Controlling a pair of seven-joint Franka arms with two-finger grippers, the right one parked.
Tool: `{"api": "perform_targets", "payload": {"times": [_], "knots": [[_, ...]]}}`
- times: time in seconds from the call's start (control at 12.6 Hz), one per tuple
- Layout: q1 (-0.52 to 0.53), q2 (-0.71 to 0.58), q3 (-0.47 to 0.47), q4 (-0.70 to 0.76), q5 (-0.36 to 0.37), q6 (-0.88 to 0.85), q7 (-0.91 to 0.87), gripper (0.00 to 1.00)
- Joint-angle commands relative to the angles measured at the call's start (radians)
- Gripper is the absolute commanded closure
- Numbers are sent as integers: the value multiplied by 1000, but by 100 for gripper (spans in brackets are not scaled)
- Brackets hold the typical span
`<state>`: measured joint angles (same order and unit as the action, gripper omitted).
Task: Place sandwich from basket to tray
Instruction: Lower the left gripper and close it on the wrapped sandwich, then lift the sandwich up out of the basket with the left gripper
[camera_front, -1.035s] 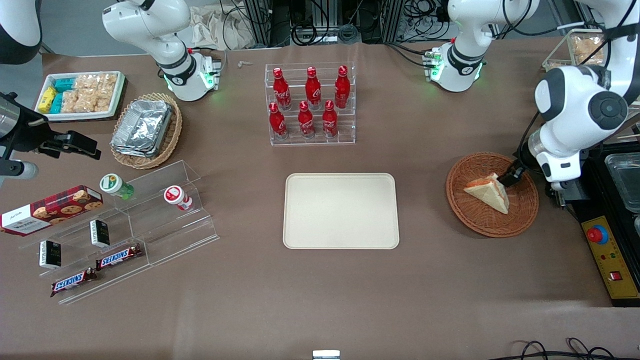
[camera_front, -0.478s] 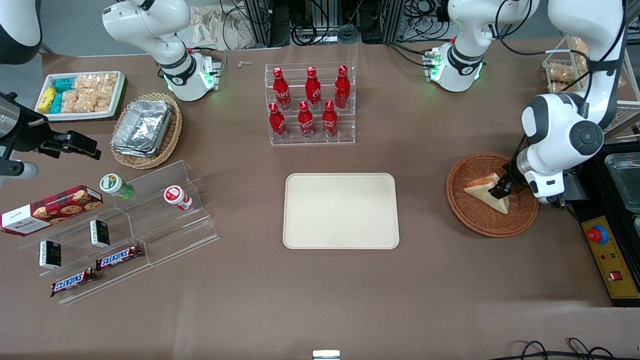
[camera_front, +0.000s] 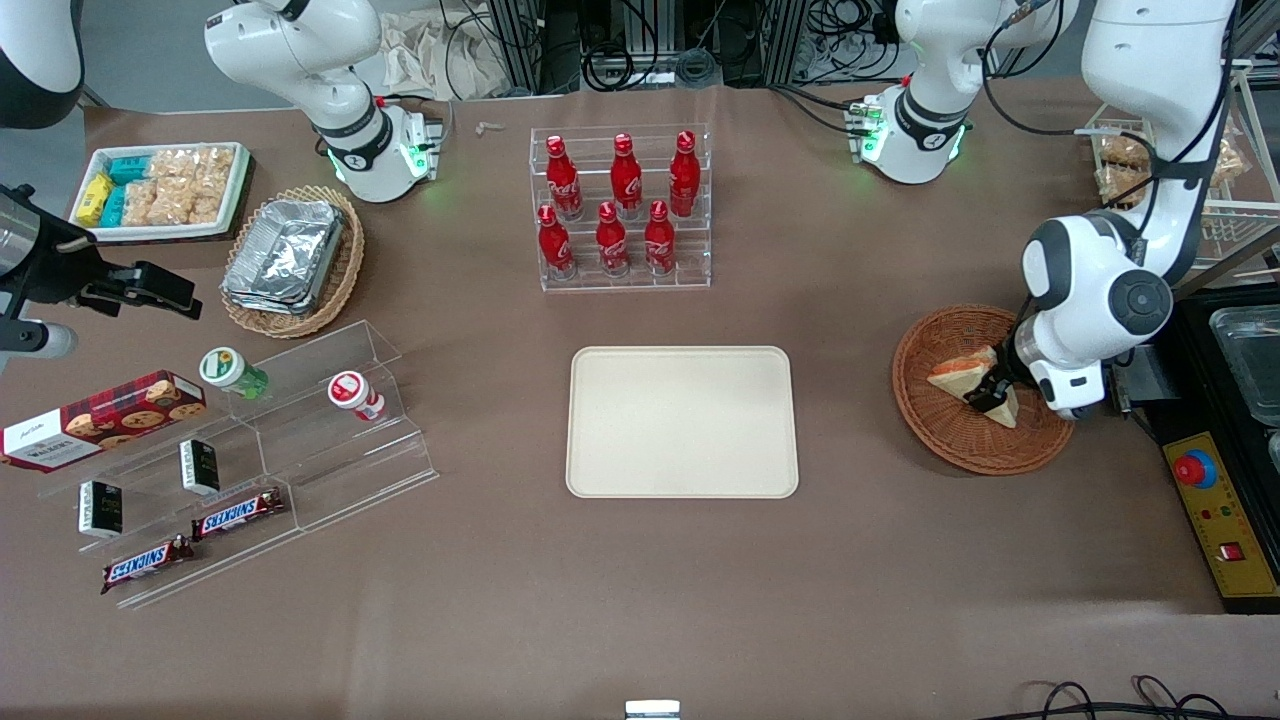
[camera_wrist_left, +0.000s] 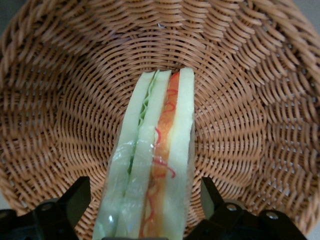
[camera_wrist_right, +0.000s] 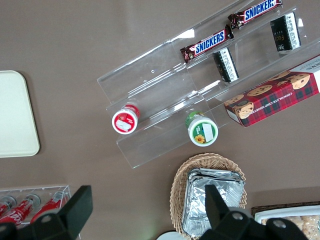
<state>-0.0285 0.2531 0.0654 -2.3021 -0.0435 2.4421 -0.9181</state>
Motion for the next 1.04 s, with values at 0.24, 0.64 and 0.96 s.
{"api": "perform_targets", "payload": {"times": [0.24,0.64,0.96], "knots": [[-5,-34,1,-2,-13,22,-37,100],[-7,-228,-19,29,7,-213,14,100],[-7,-301,-50,185,7,-504,120,100]]}}
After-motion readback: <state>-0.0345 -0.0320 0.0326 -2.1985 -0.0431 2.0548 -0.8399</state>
